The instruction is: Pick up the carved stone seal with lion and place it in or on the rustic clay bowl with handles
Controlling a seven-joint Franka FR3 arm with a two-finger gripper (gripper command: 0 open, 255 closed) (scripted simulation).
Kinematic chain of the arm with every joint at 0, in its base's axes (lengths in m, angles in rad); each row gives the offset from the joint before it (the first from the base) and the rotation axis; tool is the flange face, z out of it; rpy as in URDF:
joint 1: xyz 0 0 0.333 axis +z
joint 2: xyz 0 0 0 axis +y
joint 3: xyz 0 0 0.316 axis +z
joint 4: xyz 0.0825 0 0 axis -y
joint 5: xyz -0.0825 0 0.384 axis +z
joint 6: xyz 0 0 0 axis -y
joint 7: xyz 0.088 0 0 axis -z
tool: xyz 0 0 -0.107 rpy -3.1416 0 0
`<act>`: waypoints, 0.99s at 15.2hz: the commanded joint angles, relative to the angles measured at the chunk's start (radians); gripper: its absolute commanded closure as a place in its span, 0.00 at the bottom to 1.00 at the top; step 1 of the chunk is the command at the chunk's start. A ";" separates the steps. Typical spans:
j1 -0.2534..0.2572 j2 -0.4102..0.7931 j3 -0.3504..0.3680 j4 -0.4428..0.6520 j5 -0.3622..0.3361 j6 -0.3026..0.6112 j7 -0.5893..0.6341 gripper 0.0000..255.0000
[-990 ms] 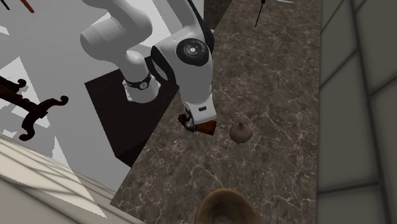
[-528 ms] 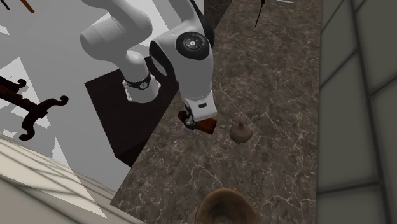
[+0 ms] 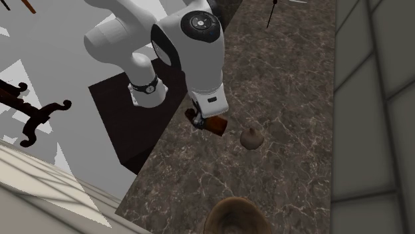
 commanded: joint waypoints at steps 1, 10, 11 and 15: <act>-0.002 -0.021 -0.003 0.016 -0.003 -0.037 0.000 1.00; -0.004 -0.097 -0.007 0.087 -0.010 -0.184 0.007 1.00; -0.005 -0.103 -0.008 0.096 -0.011 -0.200 0.008 1.00; -0.005 -0.127 -0.010 0.134 -0.014 -0.261 0.011 1.00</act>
